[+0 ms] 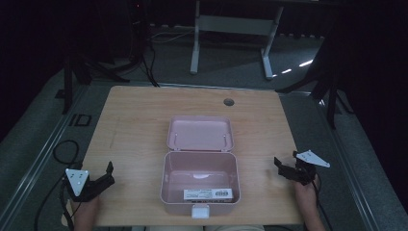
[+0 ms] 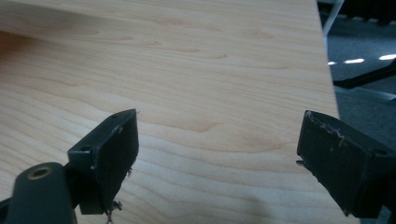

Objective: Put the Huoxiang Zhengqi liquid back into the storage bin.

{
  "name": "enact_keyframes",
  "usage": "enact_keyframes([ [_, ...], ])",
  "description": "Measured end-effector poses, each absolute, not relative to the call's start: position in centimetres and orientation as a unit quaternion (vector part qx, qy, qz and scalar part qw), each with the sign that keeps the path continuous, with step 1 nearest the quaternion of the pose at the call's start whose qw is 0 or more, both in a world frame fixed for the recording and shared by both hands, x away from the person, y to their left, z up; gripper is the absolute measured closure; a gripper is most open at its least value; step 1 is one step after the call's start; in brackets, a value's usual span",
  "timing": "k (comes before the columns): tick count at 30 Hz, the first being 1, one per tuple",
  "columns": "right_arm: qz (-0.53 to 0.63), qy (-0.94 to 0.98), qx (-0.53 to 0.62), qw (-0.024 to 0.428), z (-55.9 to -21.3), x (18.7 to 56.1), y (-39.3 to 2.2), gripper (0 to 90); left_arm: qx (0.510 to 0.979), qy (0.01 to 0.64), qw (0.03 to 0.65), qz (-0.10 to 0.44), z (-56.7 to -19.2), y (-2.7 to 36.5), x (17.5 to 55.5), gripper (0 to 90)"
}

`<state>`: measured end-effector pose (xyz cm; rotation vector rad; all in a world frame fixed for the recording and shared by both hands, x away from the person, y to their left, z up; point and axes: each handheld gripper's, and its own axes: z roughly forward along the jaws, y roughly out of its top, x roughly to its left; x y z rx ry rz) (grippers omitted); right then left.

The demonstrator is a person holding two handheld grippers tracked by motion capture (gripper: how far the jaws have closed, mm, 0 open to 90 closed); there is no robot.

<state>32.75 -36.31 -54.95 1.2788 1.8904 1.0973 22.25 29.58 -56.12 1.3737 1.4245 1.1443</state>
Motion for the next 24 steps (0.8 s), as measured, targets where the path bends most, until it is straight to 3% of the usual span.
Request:
enact_keyframes([
  [24,0.409,0.695,0.499,0.318,-54.8,32.7,-37.2,12.4,0.540,0.570,0.420,0.455,-56.1,29.7,22.1,2.3],
])
